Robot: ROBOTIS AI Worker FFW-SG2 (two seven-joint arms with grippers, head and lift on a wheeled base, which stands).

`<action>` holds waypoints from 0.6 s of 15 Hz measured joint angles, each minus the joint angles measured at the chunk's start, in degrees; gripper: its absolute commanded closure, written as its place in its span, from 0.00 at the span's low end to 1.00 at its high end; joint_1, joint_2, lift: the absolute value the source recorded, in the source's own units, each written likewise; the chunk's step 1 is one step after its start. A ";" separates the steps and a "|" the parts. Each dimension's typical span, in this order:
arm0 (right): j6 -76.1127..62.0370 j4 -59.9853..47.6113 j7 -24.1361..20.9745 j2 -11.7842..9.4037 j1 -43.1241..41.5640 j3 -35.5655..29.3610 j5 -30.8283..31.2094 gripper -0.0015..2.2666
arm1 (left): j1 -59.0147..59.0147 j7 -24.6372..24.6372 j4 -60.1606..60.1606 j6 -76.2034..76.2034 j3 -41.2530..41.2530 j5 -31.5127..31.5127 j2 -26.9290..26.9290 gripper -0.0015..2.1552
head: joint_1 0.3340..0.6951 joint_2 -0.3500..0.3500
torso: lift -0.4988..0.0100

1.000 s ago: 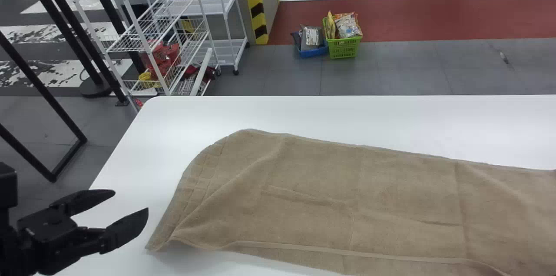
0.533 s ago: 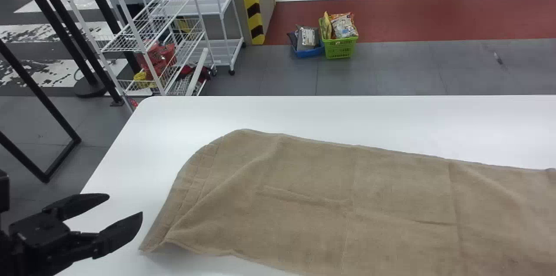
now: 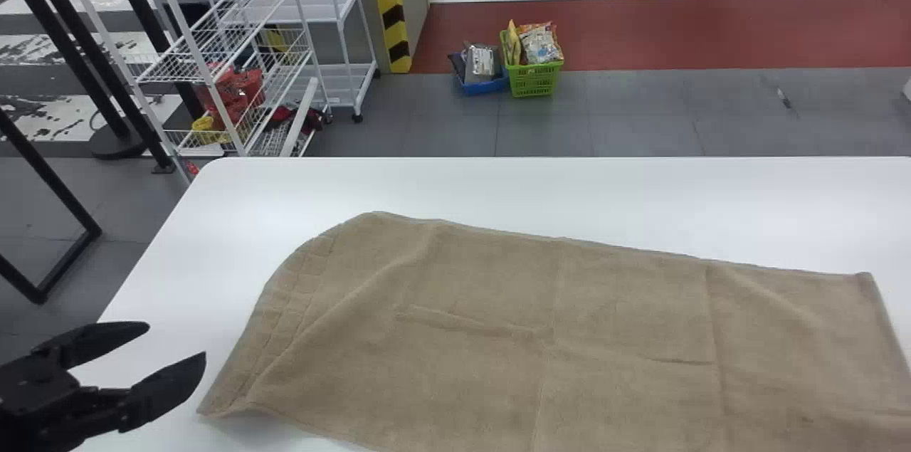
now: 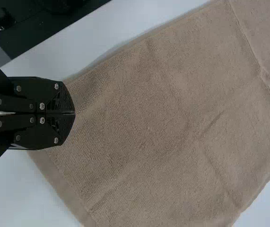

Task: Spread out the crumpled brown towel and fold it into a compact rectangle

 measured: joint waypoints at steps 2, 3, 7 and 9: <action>-1.02 1.29 0.00 -0.07 0.05 -0.12 0.75 0.94 | 0.00 0.07 -0.04 0.00 -0.11 0.00 0.00 0.04 | 1.00 0.63 | 0.73; -1.50 1.98 0.00 -0.07 0.01 -0.11 1.08 0.94 | 0.00 0.12 -0.06 0.00 -0.15 0.00 0.00 0.04 | 1.00 0.62 | 0.73; -2.54 4.34 0.00 -0.15 -0.73 -0.86 1.76 0.94 | -0.15 0.35 -0.09 0.00 -0.25 -0.07 0.07 0.04 | 1.00 0.58 | 0.73; -2.74 5.27 0.00 -0.19 -1.02 -1.15 2.37 0.94 | -0.40 0.44 0.06 0.00 -0.65 -0.71 0.09 0.04 | 1.00 0.56 | 0.73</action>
